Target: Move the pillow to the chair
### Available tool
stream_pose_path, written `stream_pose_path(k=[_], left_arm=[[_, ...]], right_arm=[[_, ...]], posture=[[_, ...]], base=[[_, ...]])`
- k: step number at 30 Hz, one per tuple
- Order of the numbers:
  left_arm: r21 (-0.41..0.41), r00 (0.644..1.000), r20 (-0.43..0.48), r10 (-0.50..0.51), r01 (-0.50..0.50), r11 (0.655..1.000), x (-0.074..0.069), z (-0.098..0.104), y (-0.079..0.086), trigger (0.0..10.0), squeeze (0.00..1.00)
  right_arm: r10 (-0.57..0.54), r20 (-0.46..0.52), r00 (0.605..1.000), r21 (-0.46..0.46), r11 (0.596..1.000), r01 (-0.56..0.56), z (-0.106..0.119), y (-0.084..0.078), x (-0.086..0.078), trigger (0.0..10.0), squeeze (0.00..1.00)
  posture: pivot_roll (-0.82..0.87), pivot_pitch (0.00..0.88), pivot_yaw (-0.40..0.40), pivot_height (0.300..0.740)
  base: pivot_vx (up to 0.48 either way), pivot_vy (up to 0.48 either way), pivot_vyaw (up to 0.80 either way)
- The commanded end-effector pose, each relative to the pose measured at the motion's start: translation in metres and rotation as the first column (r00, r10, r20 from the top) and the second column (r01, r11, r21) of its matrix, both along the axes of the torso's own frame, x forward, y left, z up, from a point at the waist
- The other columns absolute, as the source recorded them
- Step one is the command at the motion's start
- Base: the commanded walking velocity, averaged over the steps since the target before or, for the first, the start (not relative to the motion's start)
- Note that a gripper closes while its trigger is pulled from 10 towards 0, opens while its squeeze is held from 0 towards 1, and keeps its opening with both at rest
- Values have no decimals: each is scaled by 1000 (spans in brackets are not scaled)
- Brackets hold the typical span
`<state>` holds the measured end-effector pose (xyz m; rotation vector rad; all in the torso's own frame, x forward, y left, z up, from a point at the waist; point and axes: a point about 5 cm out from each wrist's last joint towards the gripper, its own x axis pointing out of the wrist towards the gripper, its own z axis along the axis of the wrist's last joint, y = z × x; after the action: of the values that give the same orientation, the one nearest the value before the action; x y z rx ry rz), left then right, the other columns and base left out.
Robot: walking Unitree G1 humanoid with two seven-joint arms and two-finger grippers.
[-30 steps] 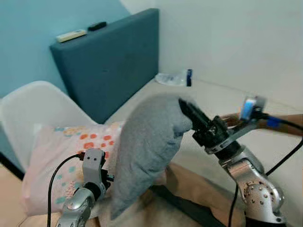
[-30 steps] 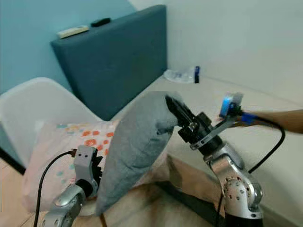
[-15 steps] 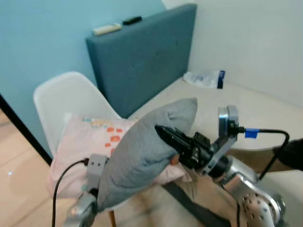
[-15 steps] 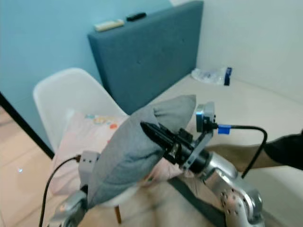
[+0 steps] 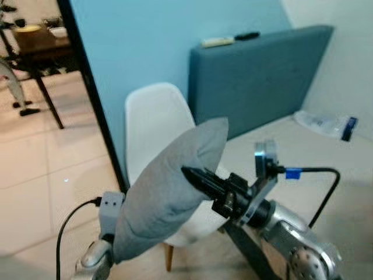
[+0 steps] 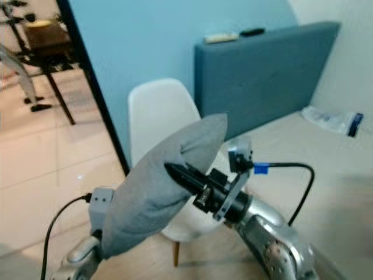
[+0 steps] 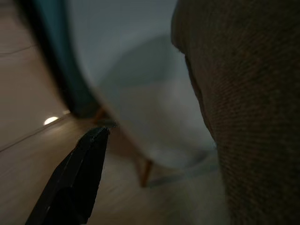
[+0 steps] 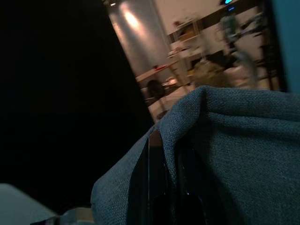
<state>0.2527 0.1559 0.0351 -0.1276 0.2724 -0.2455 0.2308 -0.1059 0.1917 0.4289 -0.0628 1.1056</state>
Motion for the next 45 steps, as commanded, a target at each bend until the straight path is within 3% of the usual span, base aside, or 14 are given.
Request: stream_pose_path(k=[1,7,11,14,19,25,45], left_arm=[[-5,998,69,-8,9,1000,9,13,-6,10000,0],[54,998,66,13,-17,998,9,11,-1,10000,0],[67,998,62,12,-16,998,8,9,-3,10000,0],[89,999,45,-4,0,996,6,5,-6,10000,0],[114,999,31,-23,19,993,4,2,-9,10000,0],[88,1000,14,-8,7,996,4,-1,-12,10000,0],[95,999,11,-32,31,995,4,-3,-15,10000,0]], right_arm=[[56,-21,998,-15,998,-56,-5,8,-3,10000,0],[34,-36,999,-38,999,-35,-12,9,-2,10000,0],[-93,-82,992,-74,993,87,-23,4,12,10000,0],[-222,-113,968,-158,966,203,-37,-4,25,10000,0],[-295,-133,946,-197,943,266,-47,-11,29,10000,0],[-390,-158,907,-263,902,342,-65,-22,34,10000,0],[-418,-148,896,-342,872,350,-82,-23,35,10000,0]], posture=[[-16,2,-5,740],[-11,3,-2,740],[-10,5,-1,740],[-11,4,1,740],[-11,4,1,740],[-14,3,2,740],[-16,0,6,740]], base=[[0,0,794],[0,0,794],[0,0,794],[0,0,0],[0,-444,0],[0,-160,0],[0,0,680]])
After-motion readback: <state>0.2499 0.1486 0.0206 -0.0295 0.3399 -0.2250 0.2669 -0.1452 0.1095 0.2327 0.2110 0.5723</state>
